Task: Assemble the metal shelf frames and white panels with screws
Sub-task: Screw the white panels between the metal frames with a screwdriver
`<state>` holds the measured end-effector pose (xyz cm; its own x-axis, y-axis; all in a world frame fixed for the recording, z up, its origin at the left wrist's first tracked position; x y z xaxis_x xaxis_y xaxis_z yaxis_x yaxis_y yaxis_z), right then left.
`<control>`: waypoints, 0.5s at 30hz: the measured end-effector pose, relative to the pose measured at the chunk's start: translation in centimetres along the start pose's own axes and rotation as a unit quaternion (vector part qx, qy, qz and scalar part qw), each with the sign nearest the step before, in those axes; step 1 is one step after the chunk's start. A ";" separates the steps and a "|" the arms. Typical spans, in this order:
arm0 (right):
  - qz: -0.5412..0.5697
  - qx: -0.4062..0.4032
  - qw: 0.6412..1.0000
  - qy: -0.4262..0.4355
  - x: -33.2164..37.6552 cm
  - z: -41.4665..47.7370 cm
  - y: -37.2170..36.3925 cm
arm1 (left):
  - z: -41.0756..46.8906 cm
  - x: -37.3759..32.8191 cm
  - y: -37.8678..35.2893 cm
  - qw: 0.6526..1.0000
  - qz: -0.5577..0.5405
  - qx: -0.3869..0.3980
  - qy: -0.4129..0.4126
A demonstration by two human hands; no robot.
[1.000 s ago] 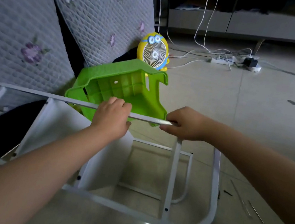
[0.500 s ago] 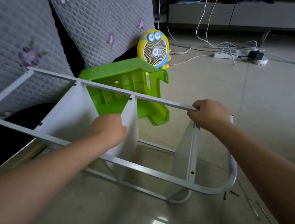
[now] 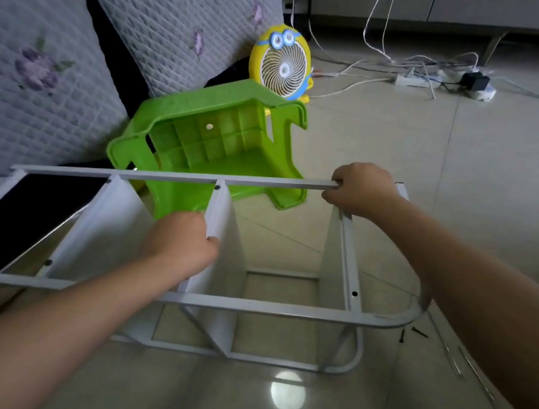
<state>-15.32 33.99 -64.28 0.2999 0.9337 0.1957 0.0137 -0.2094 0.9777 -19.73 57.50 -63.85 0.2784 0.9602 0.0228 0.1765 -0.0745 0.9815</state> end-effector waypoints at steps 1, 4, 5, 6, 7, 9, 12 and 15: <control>0.005 0.015 1.000 0.020 0.0 -0.2 0.1 | -0.2 -0.1 0.3 1.000 0.009 -0.006 -0.002; 0.040 0.053 0.996 0.054 -0.9 -1.2 1.6 | -0.3 -1.6 1.8 0.996 0.072 -0.044 -0.024; 0.056 0.050 0.996 0.052 -1.8 -1.4 2.3 | -0.2 -2.8 2.3 0.993 0.085 -0.063 -0.045; 0.075 0.038 0.995 0.044 -2.9 -1.7 3.2 | 0.0 -4.3 2.8 0.990 0.074 -0.090 -0.078; 0.097 0.019 0.995 0.030 -4.4 -1.9 4.0 | 0.4 -6.2 3.2 0.986 0.043 -0.108 -0.115; 0.147 -0.018 0.989 -0.011 -7.8 -2.3 5.1 | 1.1 -10.2 3.7 0.979 -0.060 -0.121 -0.155; 0.152 0.005 0.985 -0.081 -13.4 -3.6 2.8 | 1.7 -15.9 3.4 0.974 -0.138 -0.104 -0.143; 0.086 0.075 0.985 -0.132 -18.8 -5.7 -3.1 | 1.9 -18.4 2.3 0.982 -0.106 -0.104 -0.120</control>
<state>-26.40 18.72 -70.53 0.5480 0.7767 0.3106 0.0761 -0.4161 0.9061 -22.62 39.13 -62.41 0.4751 0.8552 -0.2071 0.0647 0.2008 0.9775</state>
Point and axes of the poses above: each hand's wrist, its own z-axis towards the middle knuckle, its own y-axis out of the back of the hand, x = y × z, the point moved 7 cm from there along z, towards the middle knuckle, and after that the axes turned 14 degrees about -y, right-handed, at the moved point
